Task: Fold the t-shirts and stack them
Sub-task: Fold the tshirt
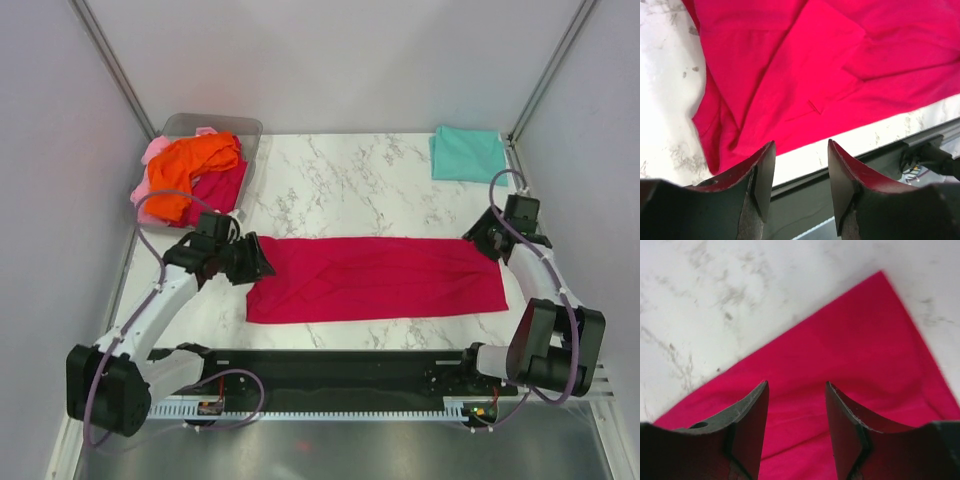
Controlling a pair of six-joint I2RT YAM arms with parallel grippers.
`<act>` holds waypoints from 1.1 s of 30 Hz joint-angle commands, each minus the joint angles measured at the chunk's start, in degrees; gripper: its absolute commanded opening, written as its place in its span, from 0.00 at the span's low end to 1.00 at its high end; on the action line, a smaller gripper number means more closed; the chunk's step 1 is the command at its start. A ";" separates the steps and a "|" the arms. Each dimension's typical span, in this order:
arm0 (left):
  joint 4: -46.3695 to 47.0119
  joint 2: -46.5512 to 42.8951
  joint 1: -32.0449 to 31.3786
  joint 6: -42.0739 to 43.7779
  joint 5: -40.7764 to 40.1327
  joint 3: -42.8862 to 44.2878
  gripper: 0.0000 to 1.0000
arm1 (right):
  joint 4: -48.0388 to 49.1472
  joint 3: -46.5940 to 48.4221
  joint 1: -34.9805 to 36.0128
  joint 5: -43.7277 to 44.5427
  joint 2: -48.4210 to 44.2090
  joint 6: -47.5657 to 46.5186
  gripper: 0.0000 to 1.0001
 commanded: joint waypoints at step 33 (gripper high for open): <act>-9.06 96.79 -7.98 6.84 -19.91 99.36 0.49 | 24.22 -21.39 38.26 -9.34 4.74 30.77 0.61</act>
